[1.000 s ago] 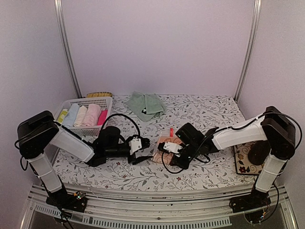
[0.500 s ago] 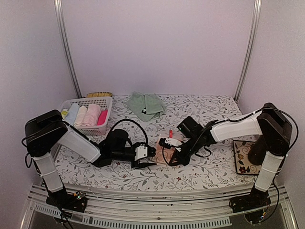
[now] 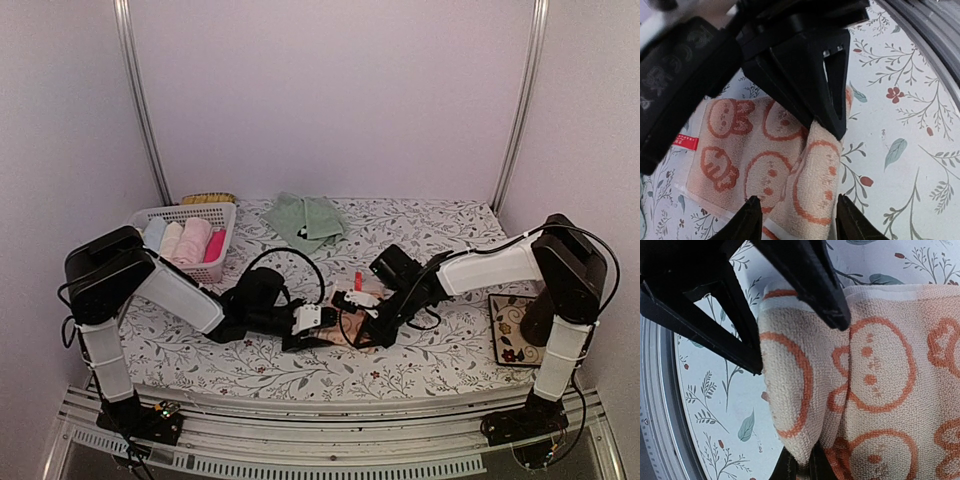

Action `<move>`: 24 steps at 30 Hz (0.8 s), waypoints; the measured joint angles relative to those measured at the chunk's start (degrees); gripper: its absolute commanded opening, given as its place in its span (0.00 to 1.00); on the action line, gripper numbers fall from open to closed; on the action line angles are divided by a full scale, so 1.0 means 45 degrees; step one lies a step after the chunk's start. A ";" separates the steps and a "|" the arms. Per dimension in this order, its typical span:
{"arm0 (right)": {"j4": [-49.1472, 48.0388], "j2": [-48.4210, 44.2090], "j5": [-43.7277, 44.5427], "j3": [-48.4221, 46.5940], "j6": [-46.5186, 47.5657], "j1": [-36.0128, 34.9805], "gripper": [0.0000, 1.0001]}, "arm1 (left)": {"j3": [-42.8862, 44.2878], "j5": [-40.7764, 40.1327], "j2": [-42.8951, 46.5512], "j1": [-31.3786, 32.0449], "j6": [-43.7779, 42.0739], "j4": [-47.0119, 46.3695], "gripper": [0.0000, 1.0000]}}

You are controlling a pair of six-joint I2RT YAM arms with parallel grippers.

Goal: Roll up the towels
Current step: Roll the towel at the center of the board.

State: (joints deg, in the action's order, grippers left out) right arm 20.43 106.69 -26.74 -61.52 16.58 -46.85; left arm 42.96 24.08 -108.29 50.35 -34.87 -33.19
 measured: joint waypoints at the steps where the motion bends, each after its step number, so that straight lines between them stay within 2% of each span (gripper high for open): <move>1: 0.0005 0.0010 -0.0015 -0.0005 0.0005 0.0024 0.05 | 0.0039 0.0068 -0.0029 0.0000 0.0000 0.0141 0.52; 4: 0.0024 0.0039 -0.0126 -0.0010 0.0044 0.0107 0.04 | 0.0053 0.0335 -0.0039 -0.0044 0.0000 0.0505 0.51; 8: 0.0034 0.0049 -0.0194 -0.0010 0.0087 0.0194 0.05 | 0.0340 0.0563 -0.0180 -0.0078 0.0000 0.1020 0.40; 11: 0.0039 0.0049 -0.0199 -0.0010 0.0117 0.0257 0.05 | 0.0670 0.0631 -0.0413 -0.0112 0.0024 0.1331 0.24; 12: 0.0044 0.0049 -0.0194 -0.0010 0.0131 0.0272 0.05 | 0.0758 0.0670 -0.0471 -0.0126 0.0049 0.1409 0.10; 13: 0.0044 0.0053 -0.0194 -0.0010 0.0141 0.0287 0.06 | 0.0821 0.0709 -0.0515 -0.0141 0.0146 0.1477 0.01; 16: 0.0068 0.0053 -0.0170 -0.0010 0.0170 0.0301 0.09 | 0.1044 0.0903 -0.0602 -0.0219 0.0223 0.1749 0.00; 18: 0.0068 0.0053 -0.0131 -0.0010 0.0189 0.0321 0.14 | 0.1205 0.1103 -0.0641 -0.0296 0.0335 0.1943 0.00; 24: -0.0087 -0.0233 0.0656 0.0092 0.0185 0.0330 0.47 | 0.1953 0.2089 -0.1273 -0.0670 0.0874 0.2739 0.00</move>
State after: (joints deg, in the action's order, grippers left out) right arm 20.03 105.65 -23.79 -61.10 17.41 -45.36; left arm 51.75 33.47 -114.02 47.33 -30.94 -20.86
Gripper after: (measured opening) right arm 0.332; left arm 0.040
